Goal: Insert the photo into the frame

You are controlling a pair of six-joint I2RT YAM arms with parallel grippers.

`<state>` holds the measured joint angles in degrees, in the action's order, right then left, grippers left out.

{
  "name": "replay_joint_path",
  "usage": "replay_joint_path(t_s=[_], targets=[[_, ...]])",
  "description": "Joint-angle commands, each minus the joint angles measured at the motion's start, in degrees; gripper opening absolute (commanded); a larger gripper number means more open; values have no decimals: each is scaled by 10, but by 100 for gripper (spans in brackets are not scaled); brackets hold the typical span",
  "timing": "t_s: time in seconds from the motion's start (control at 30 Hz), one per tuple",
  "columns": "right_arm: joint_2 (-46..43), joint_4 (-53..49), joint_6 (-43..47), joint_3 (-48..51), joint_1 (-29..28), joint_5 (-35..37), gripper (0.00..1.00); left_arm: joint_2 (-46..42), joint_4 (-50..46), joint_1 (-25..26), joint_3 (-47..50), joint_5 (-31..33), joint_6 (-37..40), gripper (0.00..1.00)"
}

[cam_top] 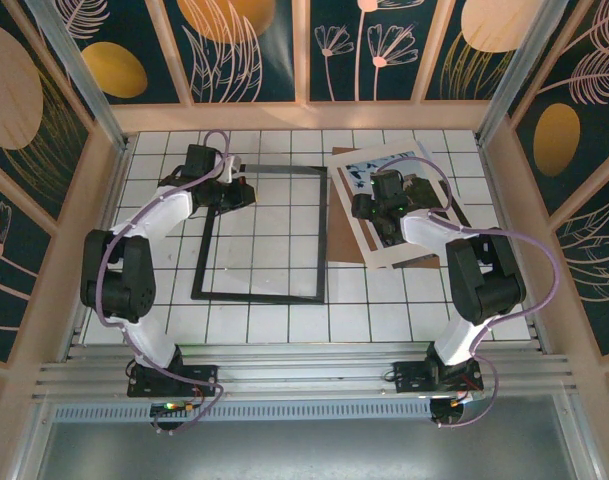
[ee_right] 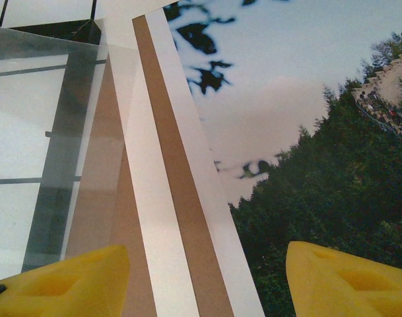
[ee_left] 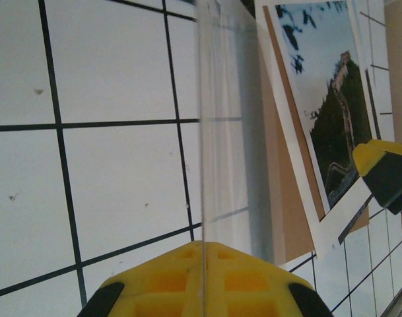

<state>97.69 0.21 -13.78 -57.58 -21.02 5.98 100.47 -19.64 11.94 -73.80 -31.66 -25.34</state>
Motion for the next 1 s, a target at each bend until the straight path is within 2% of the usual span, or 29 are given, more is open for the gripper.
replay_joint_path(t_s=[0.0,0.2,0.47,0.73,0.97], targets=[[10,9,9,-2,-3,0,65,-8,27,-4,4,6,0,0],[0,7,11,1,-3,5,65,29,22,-4,-17,45,-5,0],[-10,24,19,7,-7,-16,69,66,-22,-3,-45,114,30,0],[-12,37,29,8,-17,-21,74,80,-22,-4,-45,138,44,0],[-6,39,28,11,-18,-20,74,92,-21,-3,-45,129,55,0]])
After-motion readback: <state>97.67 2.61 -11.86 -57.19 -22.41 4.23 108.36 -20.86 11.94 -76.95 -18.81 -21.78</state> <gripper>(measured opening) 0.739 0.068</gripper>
